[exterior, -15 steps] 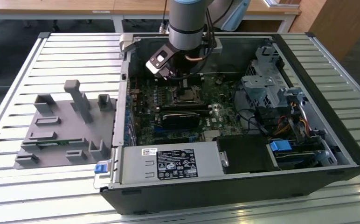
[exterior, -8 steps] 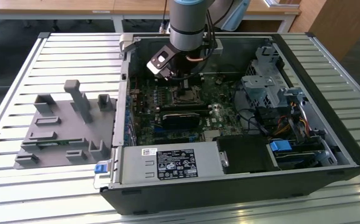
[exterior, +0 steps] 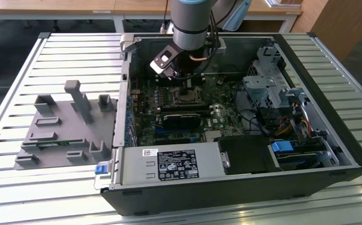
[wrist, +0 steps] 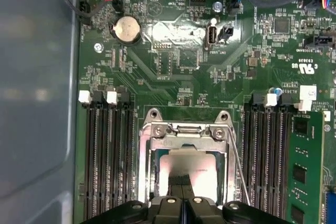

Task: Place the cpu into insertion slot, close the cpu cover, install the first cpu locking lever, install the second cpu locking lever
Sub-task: 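Close the cpu cover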

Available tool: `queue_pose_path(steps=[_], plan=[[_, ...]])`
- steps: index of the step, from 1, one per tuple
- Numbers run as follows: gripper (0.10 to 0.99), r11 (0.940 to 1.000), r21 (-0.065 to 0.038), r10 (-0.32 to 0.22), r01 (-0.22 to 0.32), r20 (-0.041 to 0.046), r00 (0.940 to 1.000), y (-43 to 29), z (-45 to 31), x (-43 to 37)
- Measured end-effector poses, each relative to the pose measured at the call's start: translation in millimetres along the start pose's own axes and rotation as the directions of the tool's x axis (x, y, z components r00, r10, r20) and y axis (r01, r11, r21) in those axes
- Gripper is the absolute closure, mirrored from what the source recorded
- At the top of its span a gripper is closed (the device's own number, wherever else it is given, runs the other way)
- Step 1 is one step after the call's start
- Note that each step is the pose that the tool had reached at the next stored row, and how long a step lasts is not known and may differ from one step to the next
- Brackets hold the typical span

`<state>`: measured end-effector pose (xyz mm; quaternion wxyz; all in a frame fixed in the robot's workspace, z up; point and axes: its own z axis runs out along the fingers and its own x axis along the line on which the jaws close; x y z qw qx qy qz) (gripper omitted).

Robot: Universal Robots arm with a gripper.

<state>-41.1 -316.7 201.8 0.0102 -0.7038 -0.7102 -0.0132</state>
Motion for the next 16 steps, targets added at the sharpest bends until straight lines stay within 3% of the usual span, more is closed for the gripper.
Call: queue_pose_path(steps=[5, 16], plan=[[0.98, 1.0, 0.001, 0.0, 0.0, 0.0018, 1.0, -0.2, -13.5, 0.1], [0.98, 1.0, -0.001, 0.0, 0.0, 0.0018, 1.0, 2.5, -14.2, -1.1]])
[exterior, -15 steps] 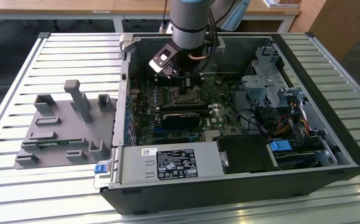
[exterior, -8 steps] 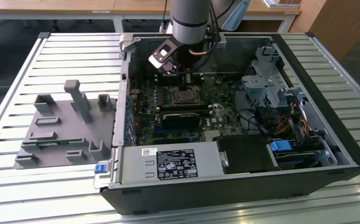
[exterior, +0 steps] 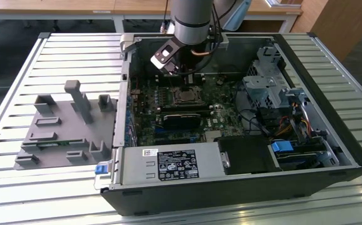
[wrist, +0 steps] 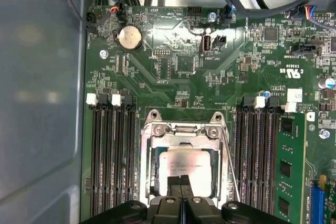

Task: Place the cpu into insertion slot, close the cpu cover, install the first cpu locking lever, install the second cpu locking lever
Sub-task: 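Close the cpu cover, then install the first cpu locking lever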

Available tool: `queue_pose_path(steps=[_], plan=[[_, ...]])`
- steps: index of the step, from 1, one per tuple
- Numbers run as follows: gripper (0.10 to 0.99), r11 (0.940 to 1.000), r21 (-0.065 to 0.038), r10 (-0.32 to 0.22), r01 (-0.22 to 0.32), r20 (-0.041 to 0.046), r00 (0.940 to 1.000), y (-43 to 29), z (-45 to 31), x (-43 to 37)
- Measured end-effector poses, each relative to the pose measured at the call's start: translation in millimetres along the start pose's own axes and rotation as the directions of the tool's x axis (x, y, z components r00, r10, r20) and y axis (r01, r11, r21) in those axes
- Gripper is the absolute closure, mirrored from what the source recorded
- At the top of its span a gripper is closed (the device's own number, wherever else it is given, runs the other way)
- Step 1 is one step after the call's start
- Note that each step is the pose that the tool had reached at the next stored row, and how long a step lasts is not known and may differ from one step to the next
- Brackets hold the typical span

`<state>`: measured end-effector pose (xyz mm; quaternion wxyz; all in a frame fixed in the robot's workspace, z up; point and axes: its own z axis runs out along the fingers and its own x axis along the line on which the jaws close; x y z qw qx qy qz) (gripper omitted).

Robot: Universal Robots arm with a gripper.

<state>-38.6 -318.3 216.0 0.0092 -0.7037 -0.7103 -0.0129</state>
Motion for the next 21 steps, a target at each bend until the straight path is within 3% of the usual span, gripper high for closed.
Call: queue_pose_path(steps=[12, 21], plan=[[0.98, 1.0, 0.0, 0.0, 0.0, -0.0001, 1.0, 3.5, -0.2, 0.0], [0.98, 1.0, 0.0, 0.0, 0.0, 0.0, 1.0, 3.5, -5.8, 0.2]])
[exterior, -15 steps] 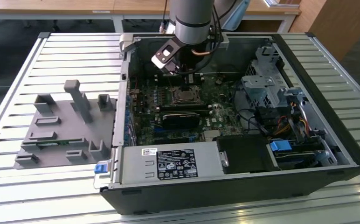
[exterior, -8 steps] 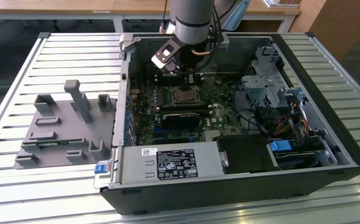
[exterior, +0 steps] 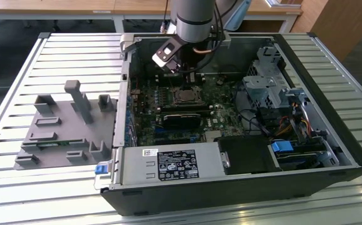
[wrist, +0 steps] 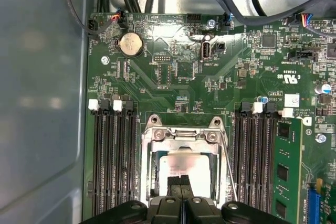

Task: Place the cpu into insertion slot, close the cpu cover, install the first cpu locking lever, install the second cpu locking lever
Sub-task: 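Install the first cpu locking lever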

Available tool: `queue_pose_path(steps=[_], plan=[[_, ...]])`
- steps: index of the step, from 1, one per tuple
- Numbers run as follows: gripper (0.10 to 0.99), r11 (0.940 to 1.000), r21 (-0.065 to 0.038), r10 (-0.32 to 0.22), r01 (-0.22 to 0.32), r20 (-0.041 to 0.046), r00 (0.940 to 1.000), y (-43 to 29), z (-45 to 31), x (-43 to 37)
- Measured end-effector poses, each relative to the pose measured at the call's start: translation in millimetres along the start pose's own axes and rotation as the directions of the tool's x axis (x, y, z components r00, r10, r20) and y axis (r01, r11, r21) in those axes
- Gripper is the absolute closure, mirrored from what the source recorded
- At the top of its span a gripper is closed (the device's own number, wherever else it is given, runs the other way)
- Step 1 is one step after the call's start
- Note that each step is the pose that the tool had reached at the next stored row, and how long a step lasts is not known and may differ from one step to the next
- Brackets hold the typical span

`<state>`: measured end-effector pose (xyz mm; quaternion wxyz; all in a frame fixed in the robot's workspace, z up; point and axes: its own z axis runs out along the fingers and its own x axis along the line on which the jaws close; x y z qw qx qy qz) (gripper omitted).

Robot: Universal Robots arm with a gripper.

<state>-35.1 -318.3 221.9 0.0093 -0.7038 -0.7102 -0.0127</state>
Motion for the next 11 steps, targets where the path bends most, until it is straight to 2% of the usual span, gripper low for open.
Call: queue_pose_path(steps=[11], plan=[[0.98, 1.0, 0.0, 0.0, 0.0, 0.0, 1.0, 0.1, -13.4, 0.4]])
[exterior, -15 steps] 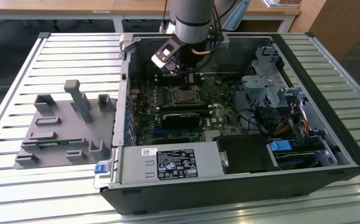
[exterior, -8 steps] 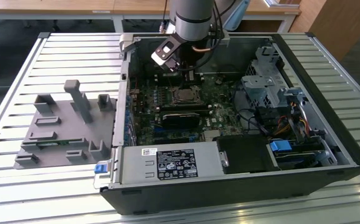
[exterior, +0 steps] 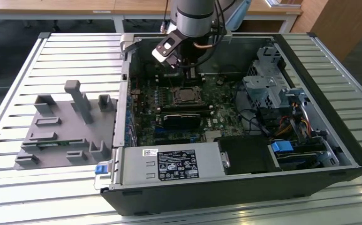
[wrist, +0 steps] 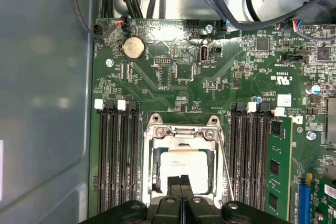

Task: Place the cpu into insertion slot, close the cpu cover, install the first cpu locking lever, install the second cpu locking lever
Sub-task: 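Install the first cpu locking lever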

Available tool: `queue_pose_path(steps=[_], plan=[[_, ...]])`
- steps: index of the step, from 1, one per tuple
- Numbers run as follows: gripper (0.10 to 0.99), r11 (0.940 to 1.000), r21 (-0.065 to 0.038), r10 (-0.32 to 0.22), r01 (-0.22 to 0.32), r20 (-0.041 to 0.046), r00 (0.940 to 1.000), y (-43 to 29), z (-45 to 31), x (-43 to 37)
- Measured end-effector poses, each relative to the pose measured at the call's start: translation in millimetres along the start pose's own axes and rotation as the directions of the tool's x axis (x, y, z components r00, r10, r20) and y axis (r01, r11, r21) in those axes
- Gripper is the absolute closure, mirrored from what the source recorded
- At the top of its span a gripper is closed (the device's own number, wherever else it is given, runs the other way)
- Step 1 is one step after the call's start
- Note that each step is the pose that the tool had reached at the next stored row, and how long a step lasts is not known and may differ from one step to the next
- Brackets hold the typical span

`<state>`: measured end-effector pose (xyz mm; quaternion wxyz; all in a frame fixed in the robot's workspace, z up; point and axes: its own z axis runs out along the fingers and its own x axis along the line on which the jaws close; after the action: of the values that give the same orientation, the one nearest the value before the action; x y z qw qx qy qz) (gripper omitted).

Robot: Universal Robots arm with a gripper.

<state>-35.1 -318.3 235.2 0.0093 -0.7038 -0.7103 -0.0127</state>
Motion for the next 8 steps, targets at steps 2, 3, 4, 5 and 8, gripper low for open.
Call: queue_pose_path(steps=[2, 3, 4, 5, 8], plan=[[0.98, 1.0, 0.0, 0.0, 0.0, 0.0, 1.0, 0.0, -3.9, 0.1], [0.98, 1.0, 0.0, 0.0, 0.0, -0.0001, 1.0, 0.0, -5.9, 0.2], [0.98, 1.0, 0.0, 0.0, 0.0, 0.0001, 1.0, 0.0, -8.3, 0.2], [0.98, 1.0, 0.0, 0.0, 0.0, 0.0001, 1.0, 0.0, -10.5, 0.3], [0.98, 1.0, 0.0, 0.0, 0.0, 0.0001, 1.0, 0.1, -17.4, 0.5]])
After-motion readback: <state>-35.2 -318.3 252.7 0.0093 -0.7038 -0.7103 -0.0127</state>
